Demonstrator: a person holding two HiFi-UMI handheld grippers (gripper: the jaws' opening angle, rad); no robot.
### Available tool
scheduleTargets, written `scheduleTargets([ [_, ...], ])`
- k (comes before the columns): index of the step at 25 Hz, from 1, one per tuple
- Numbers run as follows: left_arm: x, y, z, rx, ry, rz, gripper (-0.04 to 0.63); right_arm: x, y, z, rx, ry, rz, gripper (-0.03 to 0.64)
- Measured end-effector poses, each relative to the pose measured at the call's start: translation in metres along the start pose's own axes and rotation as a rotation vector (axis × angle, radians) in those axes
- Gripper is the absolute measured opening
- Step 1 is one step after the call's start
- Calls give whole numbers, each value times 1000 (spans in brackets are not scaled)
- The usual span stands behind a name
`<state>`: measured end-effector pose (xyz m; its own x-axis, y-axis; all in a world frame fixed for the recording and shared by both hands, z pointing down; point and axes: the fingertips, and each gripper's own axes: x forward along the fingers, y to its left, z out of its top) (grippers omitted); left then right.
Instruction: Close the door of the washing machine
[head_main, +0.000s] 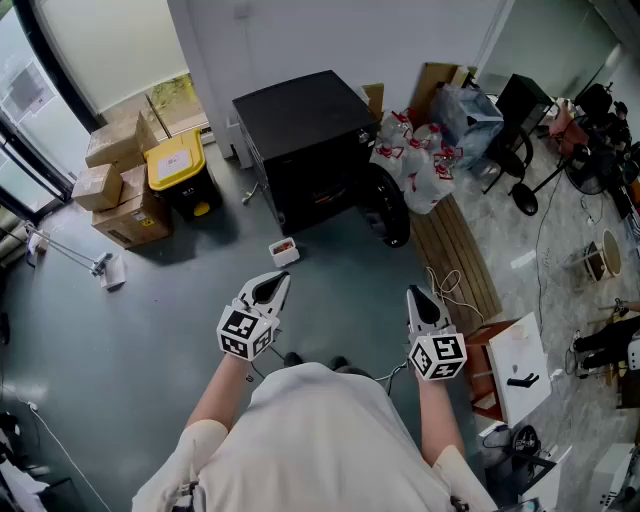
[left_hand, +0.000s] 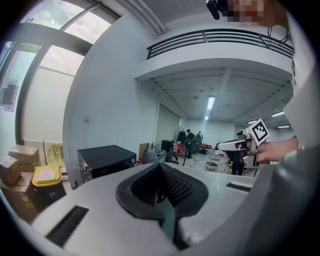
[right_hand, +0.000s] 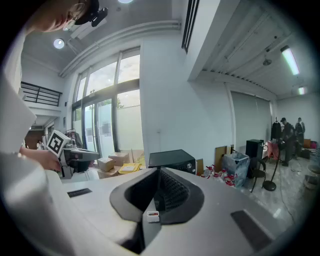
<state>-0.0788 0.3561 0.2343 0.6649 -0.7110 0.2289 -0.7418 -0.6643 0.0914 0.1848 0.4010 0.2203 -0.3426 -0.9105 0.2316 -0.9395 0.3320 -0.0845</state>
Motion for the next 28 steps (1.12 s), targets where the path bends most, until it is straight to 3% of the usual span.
scheduleTargets([
  [28, 41, -29, -13, 23, 67, 32, 8, 9, -43, -3, 9, 2, 33, 43],
])
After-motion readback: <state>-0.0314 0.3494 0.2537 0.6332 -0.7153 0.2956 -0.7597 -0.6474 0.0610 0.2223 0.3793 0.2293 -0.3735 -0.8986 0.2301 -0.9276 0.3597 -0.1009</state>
